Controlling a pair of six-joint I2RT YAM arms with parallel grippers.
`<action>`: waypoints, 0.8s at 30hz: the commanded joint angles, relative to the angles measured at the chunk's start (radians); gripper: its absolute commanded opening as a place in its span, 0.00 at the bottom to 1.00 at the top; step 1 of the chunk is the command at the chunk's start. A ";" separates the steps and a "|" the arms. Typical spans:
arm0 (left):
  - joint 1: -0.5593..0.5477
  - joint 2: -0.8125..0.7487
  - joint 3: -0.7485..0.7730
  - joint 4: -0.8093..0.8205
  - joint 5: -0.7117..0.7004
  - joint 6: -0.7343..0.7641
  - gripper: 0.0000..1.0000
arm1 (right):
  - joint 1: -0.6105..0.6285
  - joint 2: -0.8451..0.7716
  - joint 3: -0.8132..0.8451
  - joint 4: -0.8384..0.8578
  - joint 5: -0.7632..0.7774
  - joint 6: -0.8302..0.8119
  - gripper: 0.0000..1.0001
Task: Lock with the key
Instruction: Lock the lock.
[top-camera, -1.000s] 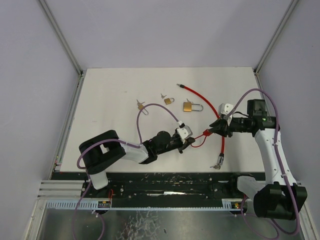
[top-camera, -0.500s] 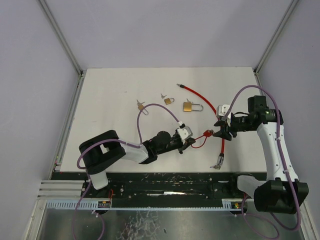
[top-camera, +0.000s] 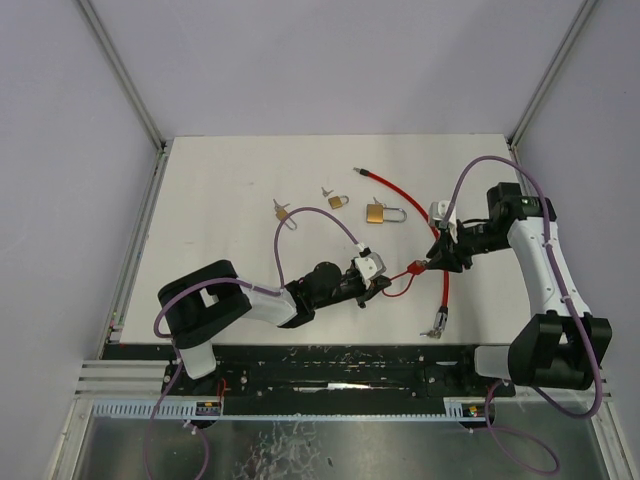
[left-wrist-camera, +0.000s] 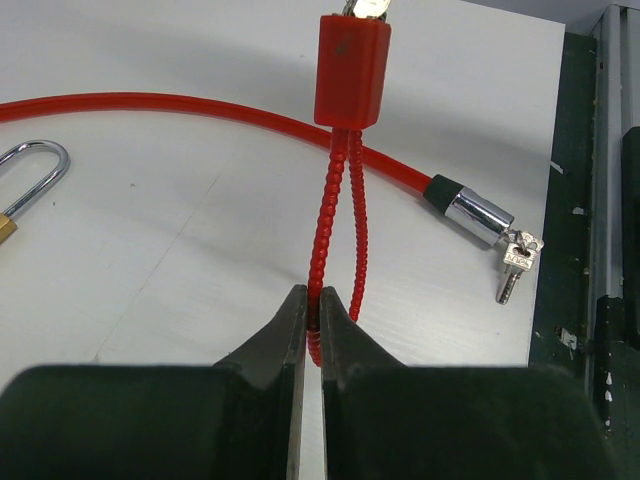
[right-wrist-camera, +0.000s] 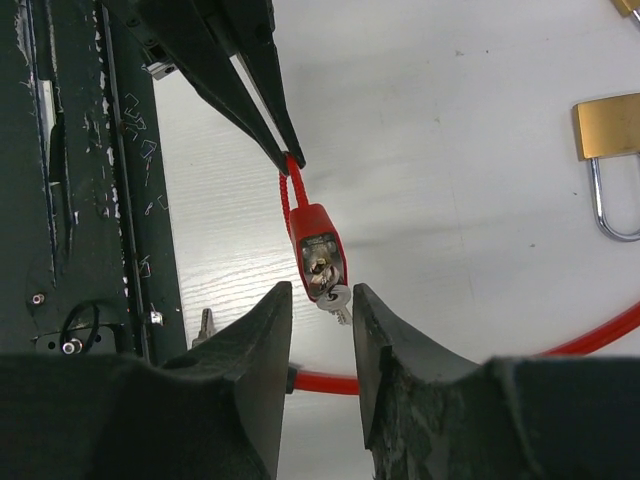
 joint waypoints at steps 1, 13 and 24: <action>-0.006 -0.027 0.011 0.077 0.008 0.020 0.00 | 0.015 0.013 0.041 -0.017 -0.025 -0.001 0.36; -0.006 -0.029 0.007 0.082 0.010 0.019 0.00 | 0.062 0.039 0.028 -0.022 0.033 0.006 0.17; -0.006 -0.029 0.006 0.082 0.009 0.020 0.00 | 0.067 0.022 0.048 -0.030 0.079 0.005 0.23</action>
